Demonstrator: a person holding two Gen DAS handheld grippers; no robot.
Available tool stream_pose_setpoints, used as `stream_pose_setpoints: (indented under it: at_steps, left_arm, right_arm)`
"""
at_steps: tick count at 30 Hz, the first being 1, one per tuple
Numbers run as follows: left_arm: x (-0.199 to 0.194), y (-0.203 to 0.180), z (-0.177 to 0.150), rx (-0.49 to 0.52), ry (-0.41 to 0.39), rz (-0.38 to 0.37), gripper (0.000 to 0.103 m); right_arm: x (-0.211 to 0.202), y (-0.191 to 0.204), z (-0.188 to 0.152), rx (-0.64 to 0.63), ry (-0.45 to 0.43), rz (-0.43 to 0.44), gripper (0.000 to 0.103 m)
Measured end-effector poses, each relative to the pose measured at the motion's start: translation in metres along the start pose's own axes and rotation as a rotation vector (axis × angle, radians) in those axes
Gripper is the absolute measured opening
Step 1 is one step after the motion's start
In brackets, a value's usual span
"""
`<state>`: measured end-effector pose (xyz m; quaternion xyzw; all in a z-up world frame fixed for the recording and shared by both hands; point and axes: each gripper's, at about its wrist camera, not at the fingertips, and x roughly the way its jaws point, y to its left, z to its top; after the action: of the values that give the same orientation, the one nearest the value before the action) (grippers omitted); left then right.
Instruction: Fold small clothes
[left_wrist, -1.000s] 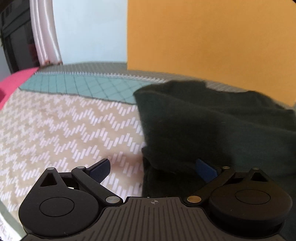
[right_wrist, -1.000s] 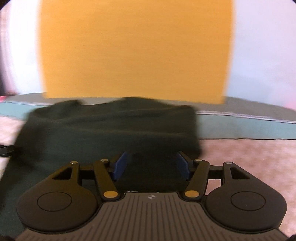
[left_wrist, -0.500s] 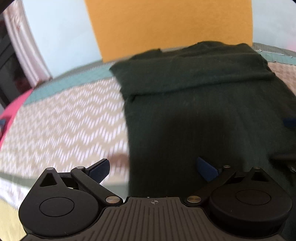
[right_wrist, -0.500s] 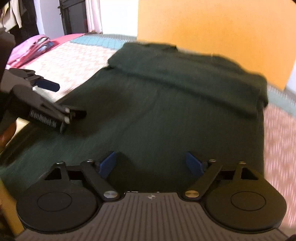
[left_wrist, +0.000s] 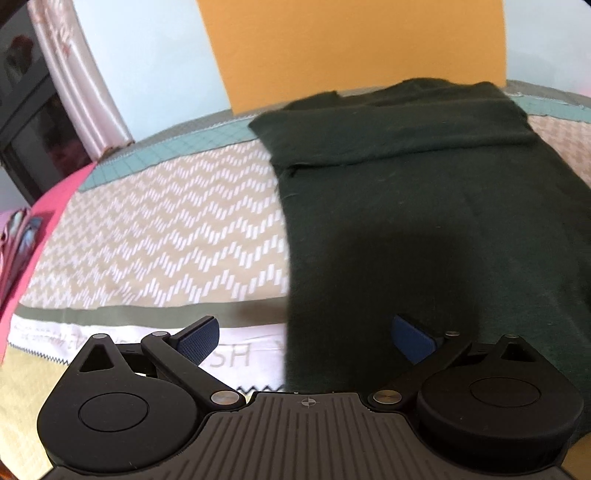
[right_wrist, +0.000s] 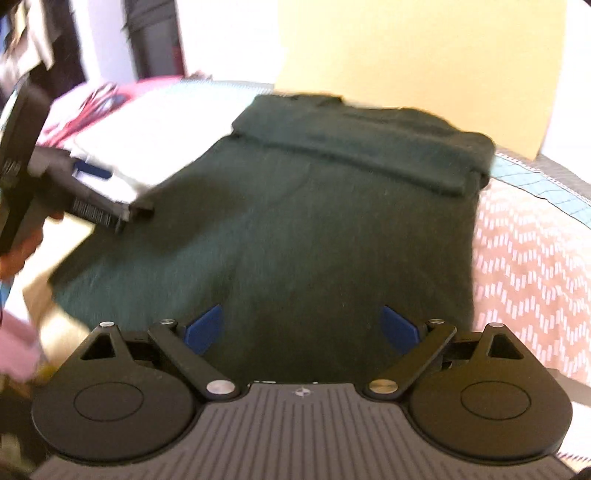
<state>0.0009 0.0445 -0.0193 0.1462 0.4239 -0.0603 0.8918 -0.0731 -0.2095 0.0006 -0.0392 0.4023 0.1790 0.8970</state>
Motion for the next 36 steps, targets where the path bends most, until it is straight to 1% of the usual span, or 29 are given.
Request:
stream_pose_setpoints:
  at_steps: [1, 3, 4, 5, 6, 10, 17, 21, 25, 30, 33, 36]
  left_arm:
    - [0.001, -0.003, -0.001, 0.007, 0.007, 0.007, 0.103]
    - [0.006, -0.006, -0.006, 0.019, 0.034, 0.028, 0.103]
    - [0.008, -0.004, -0.009, 0.021, 0.048, 0.041, 0.103]
    - [0.009, -0.002, -0.012, 0.014, 0.05, 0.042, 0.103]
    - [0.008, 0.002, -0.015, -0.001, 0.048, 0.032, 0.103]
    - [0.006, 0.012, -0.019, -0.052, 0.061, 0.007, 0.103]
    - [0.0, 0.009, -0.023, -0.029, 0.053, 0.031, 0.103]
    - [-0.004, 0.007, -0.024, -0.023, 0.053, 0.045, 0.103]
    - [-0.004, 0.008, -0.023, -0.02, 0.056, 0.059, 0.103]
    - [-0.007, 0.01, -0.019, -0.02, 0.05, 0.061, 0.103]
    - [-0.012, 0.015, -0.019, -0.041, 0.047, 0.04, 0.103]
    - [-0.016, 0.027, -0.026, -0.079, 0.077, -0.02, 0.103]
  right_arm:
    - [0.005, 0.001, 0.0, 0.009, 0.005, 0.0, 0.094]
    - [0.014, 0.004, -0.006, 0.005, 0.059, 0.001, 0.093]
    - [0.017, 0.005, -0.012, -0.01, 0.095, -0.007, 0.093]
    - [0.018, 0.005, -0.017, -0.029, 0.111, -0.016, 0.093]
    - [0.013, 0.005, -0.023, -0.041, 0.085, -0.011, 0.094]
    - [0.0, -0.012, -0.031, 0.01, 0.099, 0.017, 0.095]
    - [-0.016, -0.031, -0.043, 0.057, 0.128, -0.013, 0.096]
    - [-0.022, -0.043, -0.045, 0.112, 0.111, -0.015, 0.096]
    - [-0.029, -0.055, -0.046, 0.152, 0.086, -0.078, 0.095]
    - [-0.034, -0.065, -0.039, 0.186, 0.037, -0.104, 0.092]
    - [-0.034, -0.067, -0.033, 0.203, 0.014, -0.116, 0.087]
    - [-0.034, -0.073, -0.035, 0.231, 0.028, -0.091, 0.082]
